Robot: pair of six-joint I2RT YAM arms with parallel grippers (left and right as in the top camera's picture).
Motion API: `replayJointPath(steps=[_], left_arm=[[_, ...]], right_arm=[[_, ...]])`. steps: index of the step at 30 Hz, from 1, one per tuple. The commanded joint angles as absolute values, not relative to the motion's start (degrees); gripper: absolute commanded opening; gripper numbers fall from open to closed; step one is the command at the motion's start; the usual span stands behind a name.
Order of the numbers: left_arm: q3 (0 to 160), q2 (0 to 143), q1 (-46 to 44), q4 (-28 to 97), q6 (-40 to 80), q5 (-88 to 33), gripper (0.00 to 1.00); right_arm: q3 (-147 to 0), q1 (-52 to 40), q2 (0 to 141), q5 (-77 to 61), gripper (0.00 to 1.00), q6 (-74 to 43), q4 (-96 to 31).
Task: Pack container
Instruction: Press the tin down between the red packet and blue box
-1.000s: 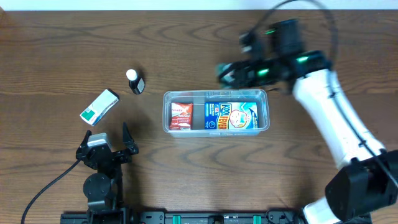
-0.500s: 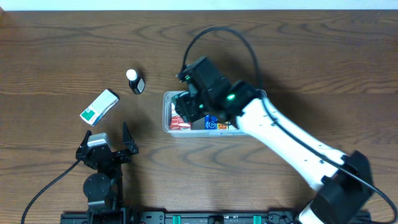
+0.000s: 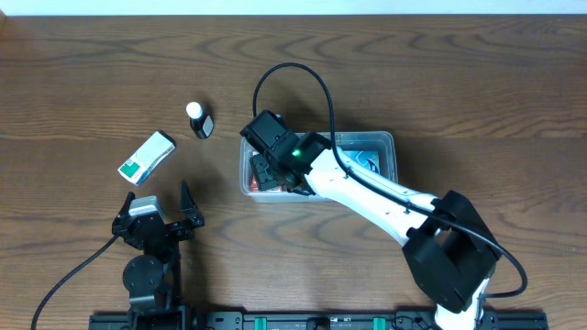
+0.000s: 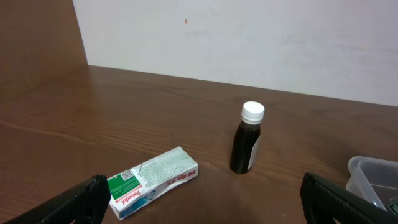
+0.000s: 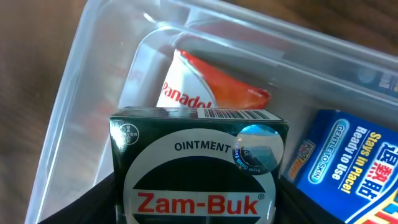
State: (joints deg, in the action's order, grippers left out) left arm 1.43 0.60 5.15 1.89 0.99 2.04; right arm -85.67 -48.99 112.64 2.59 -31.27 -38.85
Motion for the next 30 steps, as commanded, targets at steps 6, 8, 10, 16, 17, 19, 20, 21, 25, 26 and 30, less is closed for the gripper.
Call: replayJointPath(steps=[6,8,10,16,17,19,20,21,25,26,30], left_arm=[[0.23,0.34,5.39,4.01,0.01,2.94,0.98],[0.23,0.34,5.39,4.01,0.01,2.94,0.98],[0.23,0.34,5.39,4.01,0.01,2.96,0.98],[0.23,0.34,5.39,4.01,0.01,2.94,0.98],[0.23,0.34,5.39,4.01,0.01,2.96,0.98],[0.23,0.34,5.39,4.01,0.01,2.96,0.98],[0.23,0.34,5.39,4.01,0.01,2.94,0.98],[0.23,0.34,5.39,4.01,0.01,2.96,0.98],[0.23,0.34,5.39,4.01,0.01,2.94,0.98],[0.23,0.34,5.39,4.01,0.01,2.96,0.98],[0.23,0.34,5.39,4.01,0.01,2.94,0.98]], right_arm=[[-85.80,-48.71,115.13,6.31,0.55,-37.30,-36.40],[-85.80,-48.71,115.46,7.16,0.56,-38.13,-36.14],[-85.78,-48.71,115.52,7.55,0.56,-38.83,-35.73],[-85.78,-48.80,115.52,7.53,0.57,-39.92,-33.12],[-85.78,-48.82,115.52,7.53,0.57,-40.29,-32.93],[-85.78,-48.82,115.52,7.51,0.58,-40.29,-32.71],[-85.78,-48.84,115.52,7.51,0.58,-40.29,-32.73],[-85.76,-48.82,115.52,7.49,0.58,-40.29,-32.73],[-85.67,-48.84,115.52,7.05,0.59,-40.32,-32.71],[-85.67,-48.84,115.52,6.90,0.59,-40.51,-32.73],[-85.65,-49.39,115.52,6.37,0.59,-40.49,-32.73]])
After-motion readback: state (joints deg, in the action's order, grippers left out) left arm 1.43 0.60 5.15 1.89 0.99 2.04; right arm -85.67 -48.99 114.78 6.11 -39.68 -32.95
